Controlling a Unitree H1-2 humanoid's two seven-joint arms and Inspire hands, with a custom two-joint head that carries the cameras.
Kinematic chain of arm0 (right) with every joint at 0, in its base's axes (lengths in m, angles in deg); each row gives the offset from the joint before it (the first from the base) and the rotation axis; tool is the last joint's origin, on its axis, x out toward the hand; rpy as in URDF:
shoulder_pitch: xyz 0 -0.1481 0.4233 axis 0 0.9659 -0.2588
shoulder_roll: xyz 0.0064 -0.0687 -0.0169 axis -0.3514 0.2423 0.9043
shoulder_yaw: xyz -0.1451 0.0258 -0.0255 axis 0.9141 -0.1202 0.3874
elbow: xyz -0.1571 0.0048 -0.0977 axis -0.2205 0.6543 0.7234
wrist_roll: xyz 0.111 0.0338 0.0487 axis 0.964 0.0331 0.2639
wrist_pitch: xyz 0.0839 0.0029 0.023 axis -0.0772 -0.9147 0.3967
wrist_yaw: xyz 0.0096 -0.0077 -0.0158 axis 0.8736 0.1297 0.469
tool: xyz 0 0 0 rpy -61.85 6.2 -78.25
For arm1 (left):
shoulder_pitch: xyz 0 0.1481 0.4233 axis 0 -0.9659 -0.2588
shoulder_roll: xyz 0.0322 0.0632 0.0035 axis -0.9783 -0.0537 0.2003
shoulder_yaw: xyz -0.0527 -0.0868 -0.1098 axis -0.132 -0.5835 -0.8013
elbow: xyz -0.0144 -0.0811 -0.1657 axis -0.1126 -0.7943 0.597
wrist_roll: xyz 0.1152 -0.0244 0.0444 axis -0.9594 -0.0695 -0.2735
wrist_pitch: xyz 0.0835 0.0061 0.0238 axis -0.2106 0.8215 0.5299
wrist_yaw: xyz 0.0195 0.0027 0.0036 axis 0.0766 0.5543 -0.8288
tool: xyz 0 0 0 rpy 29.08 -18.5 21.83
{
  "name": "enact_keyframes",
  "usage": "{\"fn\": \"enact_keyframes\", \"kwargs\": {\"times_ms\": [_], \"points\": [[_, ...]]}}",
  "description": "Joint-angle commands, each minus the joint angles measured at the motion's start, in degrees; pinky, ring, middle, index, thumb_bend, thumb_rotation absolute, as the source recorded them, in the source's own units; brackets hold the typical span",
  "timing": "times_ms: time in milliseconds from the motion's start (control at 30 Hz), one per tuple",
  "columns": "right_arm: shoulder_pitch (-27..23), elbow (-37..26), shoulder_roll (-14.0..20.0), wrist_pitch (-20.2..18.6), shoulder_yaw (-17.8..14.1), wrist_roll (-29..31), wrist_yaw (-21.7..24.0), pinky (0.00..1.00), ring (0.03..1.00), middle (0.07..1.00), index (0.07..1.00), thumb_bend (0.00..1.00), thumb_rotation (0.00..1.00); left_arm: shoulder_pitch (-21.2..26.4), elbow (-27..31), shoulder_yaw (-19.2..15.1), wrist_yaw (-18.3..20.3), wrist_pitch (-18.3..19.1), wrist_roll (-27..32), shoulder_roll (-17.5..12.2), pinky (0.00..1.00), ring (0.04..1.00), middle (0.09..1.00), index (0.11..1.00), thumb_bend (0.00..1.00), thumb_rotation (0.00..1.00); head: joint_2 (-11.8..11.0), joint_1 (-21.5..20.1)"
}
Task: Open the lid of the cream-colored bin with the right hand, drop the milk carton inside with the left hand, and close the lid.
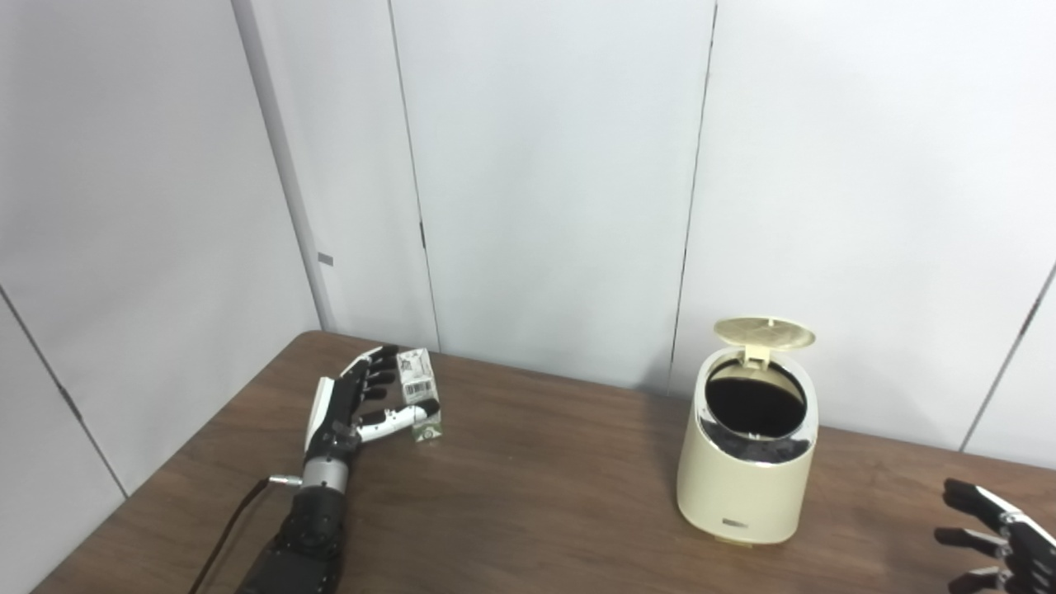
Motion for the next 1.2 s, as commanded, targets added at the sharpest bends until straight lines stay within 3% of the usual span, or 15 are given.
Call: {"fn": "enact_keyframes", "kwargs": {"times_ms": [0,267,433,533,633,800,833,933,1167], "points": [[-1.4,-2.4,0.8,0.2,-0.8,0.4,-0.3,0.52,0.758,0.872,0.851,0.94,0.43,1.8,0.2,0.2,0.2,-1.7,0.4,-0.6,0.76,0.777,0.796,0.827,1.00,0.24,0.1,0.1],[-1.2,-3.1,0.6,-0.8,-0.9,0.3,-0.4,0.52,0.754,0.870,0.848,0.95,0.43,2.0,0.1,0.6,0.6,-1.7,0.3,-0.5,0.75,0.776,0.790,0.815,1.00,0.24,0.4,-0.5],[-1.0,-2.9,0.5,-0.2,-0.8,0.1,-0.6,0.54,0.764,0.878,0.856,0.94,0.43,2.1,0.1,0.4,0.2,-1.7,0.4,-0.2,0.72,0.727,0.743,0.764,0.99,0.18,0.5,-0.6],[-1.0,-2.6,0.6,0.5,-0.8,0.2,-0.6,0.55,0.773,0.886,0.864,0.92,0.42,2.3,-0.2,-0.2,0.3,-1.7,1.2,0.2,0.58,0.611,0.645,0.680,0.93,0.05,0.5,-0.4],[-0.8,-2.6,0.5,0.6,-0.9,0.5,-0.6,0.55,0.768,0.880,0.862,0.93,0.42,2.6,-0.7,-0.5,-0.1,-1.7,1.3,0.6,0.50,0.545,0.587,0.616,0.87,0.00,0.5,-0.3],[-0.3,-2.8,0.5,0.8,-1.0,0.8,-0.6,0.55,0.763,0.883,0.859,0.92,0.42,2.7,-0.2,-0.3,-1.7,-1.8,0.5,1.2,0.48,0.514,0.547,0.567,0.84,0.00,0.9,-0.3],[-0.2,-2.9,0.5,0.7,-1.1,0.7,-0.6,0.54,0.761,0.882,0.860,0.92,0.43,2.8,-0.2,-0.3,-1.9,-1.8,0.5,1.3,0.47,0.508,0.513,0.562,0.67,0.00,1.0,-0.3],[0.1,-3.4,0.5,-0.3,-1.2,0.2,-0.8,0.54,0.758,0.884,0.860,0.93,0.44,2.9,-0.3,0.0,-2.2,-1.8,0.3,1.5,0.45,0.494,0.476,0.529,0.54,0.00,1.1,-0.2],[0.5,-3.3,0.5,0.0,-1.3,-0.2,-1.0,0.53,0.751,0.882,0.858,0.92,0.45,2.6,0.8,1.1,-3.1,-1.8,-0.7,2.1,0.45,0.489,0.474,0.515,0.52,0.00,1.3,-0.3]]}}
